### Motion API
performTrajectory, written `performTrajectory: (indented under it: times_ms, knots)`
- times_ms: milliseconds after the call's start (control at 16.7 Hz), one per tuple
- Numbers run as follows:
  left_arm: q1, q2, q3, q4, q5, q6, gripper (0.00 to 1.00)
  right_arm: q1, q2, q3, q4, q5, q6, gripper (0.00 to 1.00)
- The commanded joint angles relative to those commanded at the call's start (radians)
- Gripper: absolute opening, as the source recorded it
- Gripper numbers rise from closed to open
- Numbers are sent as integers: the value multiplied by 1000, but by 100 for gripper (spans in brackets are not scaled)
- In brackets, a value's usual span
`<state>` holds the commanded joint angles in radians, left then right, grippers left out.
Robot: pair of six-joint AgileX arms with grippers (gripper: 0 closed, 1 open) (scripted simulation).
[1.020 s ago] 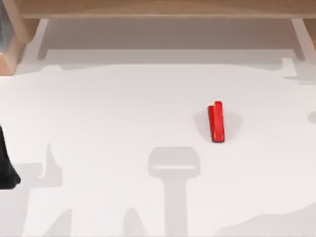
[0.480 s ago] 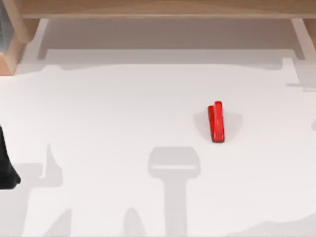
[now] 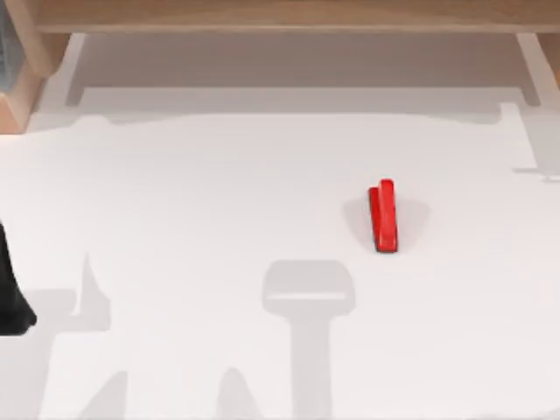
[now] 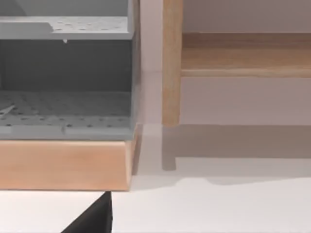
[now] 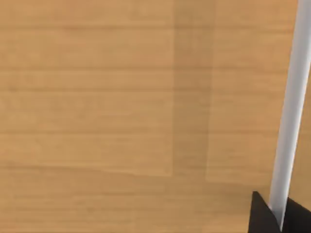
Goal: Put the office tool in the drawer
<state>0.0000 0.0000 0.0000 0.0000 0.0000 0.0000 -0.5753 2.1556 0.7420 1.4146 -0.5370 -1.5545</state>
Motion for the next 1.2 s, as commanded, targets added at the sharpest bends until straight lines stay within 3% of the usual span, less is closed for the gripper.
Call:
performTrajectory:
  times_ms: [480,1200]
  knots:
    - [0,0,0,0,0,0,100,-17,-18,-44,28,-17,2,0]
    - [0,0,0,0,0,0,100,-137,-93,-256,165,-138,3,0]
